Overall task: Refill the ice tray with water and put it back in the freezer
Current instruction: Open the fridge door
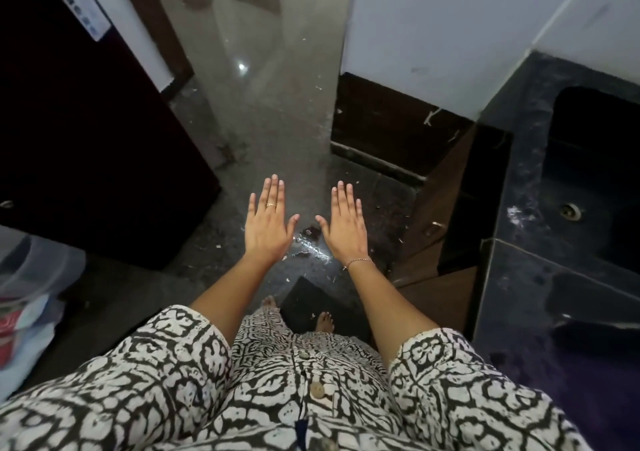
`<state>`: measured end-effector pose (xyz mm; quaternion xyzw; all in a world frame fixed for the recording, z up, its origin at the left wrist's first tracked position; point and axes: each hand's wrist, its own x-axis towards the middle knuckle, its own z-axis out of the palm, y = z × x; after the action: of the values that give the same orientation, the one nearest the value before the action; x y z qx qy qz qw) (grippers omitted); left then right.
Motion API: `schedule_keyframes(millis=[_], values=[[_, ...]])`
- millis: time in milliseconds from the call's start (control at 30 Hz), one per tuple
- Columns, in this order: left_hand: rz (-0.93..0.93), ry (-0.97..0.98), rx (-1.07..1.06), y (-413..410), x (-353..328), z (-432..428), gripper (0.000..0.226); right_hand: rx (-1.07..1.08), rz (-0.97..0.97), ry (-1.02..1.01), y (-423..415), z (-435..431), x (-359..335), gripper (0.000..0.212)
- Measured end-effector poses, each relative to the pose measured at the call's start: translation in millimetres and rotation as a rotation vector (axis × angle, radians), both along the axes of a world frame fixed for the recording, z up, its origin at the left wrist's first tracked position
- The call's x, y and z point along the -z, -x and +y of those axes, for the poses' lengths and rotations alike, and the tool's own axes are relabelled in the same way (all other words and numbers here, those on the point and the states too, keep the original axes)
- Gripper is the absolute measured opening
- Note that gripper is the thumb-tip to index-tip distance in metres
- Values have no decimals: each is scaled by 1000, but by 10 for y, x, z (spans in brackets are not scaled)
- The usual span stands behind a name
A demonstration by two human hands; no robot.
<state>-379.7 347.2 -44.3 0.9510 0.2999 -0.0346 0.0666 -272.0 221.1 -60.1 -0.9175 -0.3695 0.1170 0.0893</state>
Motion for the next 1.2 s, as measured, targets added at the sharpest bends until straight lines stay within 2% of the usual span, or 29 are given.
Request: schedule_keyframes(millis=[400,633,1067,1200], values=[[28,-36,-189,665,-44,789,72,-202,-40,23,394,1009,-58,72],[-41,4,-341,1018,-109,1395,73,-351,-71,3,639,1827,-152,71],[-75,-54,-580,1785,-83,2164,73,-649,-120,-89,1375,2939,-182,79],[-126,-62,-691,1978,-137,2331,73,-745,-131,-110,1602,3211,-253,73]])
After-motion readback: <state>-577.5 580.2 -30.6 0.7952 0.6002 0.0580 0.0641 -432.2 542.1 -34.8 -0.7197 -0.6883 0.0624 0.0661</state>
